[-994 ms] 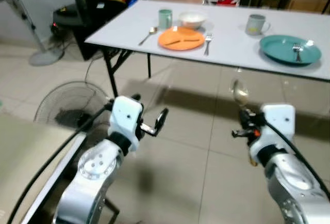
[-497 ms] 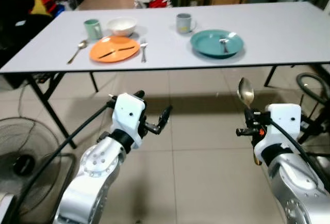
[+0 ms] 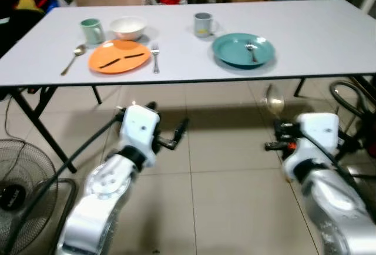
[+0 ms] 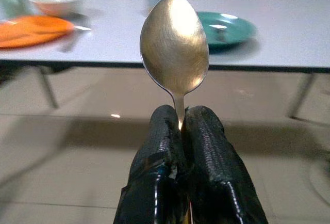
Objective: Setting the table
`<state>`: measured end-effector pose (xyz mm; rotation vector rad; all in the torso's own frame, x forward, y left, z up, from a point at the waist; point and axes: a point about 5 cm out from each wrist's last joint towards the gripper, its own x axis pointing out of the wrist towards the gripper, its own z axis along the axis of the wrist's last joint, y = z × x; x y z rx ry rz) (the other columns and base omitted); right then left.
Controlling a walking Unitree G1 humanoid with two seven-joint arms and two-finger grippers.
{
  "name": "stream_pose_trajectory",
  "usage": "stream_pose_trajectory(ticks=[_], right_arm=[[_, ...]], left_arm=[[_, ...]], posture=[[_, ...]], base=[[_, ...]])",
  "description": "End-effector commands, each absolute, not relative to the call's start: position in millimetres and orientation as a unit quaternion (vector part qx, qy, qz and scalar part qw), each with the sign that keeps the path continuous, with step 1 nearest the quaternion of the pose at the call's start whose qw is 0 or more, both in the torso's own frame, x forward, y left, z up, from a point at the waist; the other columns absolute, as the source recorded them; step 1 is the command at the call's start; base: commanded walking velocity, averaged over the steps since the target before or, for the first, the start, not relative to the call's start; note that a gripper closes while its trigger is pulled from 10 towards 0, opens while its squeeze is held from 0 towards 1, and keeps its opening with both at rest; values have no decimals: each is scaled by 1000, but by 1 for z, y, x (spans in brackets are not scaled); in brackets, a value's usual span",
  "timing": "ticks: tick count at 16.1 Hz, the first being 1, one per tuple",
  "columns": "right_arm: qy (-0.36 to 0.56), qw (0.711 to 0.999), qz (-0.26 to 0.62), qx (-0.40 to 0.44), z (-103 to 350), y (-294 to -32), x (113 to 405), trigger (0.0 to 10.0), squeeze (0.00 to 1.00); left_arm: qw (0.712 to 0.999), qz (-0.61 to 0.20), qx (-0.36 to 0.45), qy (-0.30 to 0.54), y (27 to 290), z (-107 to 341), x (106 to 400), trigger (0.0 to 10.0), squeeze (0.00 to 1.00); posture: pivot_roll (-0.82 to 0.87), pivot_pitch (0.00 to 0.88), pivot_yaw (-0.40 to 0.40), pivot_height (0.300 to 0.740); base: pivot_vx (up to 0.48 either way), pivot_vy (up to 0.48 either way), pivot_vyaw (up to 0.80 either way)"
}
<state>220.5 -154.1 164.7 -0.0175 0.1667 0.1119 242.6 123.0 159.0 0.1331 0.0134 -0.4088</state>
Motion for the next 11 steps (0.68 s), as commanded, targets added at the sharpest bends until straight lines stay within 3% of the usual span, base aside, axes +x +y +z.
stream_pose_trajectory(ticks=[1,7,9,11], right_arm=[[84,995,48,-13,166,-160,220,10000,0],[83,995,50,-13,167,-160,221,10000,0],[84,995,50,-14,167,-160,221,10000,0],[83,995,52,-15,167,-160,222,10000,0]], left_arm=[[977,-205,62,8,120,159,243,10000,0],[977,-206,58,8,119,159,245,10000,0],[977,-206,57,8,119,159,245,10000,0],[977,-206,56,9,119,158,244,10000,0]], posture=[[51,0,39,740],[50,0,38,740],[50,0,38,740],[49,0,38,740]], base=[[300,0,0],[315,0,0],[321,0,-625],[321,0,0]])
